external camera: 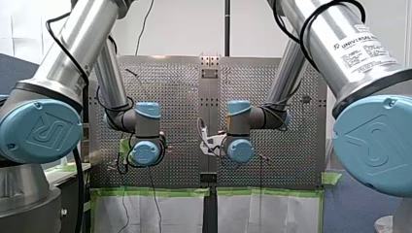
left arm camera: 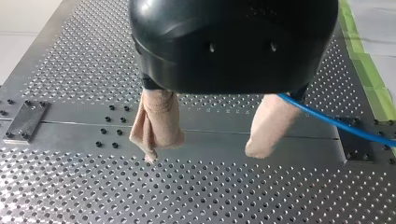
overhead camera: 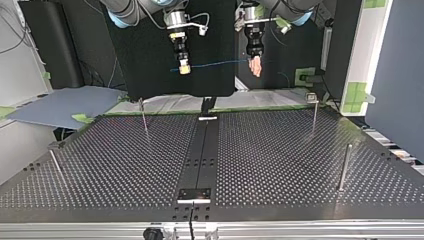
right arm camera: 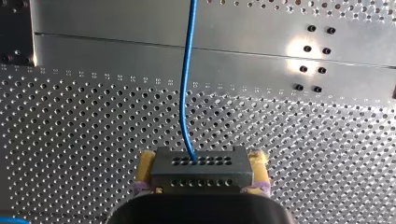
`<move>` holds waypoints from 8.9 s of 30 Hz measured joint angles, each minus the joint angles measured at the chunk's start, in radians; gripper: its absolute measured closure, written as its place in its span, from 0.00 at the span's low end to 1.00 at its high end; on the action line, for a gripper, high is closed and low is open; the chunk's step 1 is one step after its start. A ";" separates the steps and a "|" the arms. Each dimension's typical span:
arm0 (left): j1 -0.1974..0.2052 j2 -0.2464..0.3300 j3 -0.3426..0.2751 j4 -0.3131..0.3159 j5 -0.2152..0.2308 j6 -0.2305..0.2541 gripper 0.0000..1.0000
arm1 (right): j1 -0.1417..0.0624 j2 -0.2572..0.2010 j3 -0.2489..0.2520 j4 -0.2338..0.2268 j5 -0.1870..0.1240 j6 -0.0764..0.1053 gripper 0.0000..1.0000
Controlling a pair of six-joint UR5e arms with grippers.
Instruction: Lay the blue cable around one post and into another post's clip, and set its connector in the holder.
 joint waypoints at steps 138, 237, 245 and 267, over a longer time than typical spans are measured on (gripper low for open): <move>0.000 0.000 0.000 0.000 0.000 0.000 0.00 | 0.000 0.000 0.000 0.000 0.000 0.000 1.00; 0.086 0.101 0.038 -0.161 0.093 -0.143 0.00 | -0.036 -0.123 -0.046 0.220 0.050 0.081 1.00; 0.094 0.178 0.076 -0.239 0.121 -0.216 0.00 | -0.037 -0.211 -0.061 0.281 0.030 0.085 1.00; 0.126 0.395 0.172 -0.455 0.114 -0.301 0.00 | -0.045 -0.437 -0.133 0.421 0.007 0.110 1.00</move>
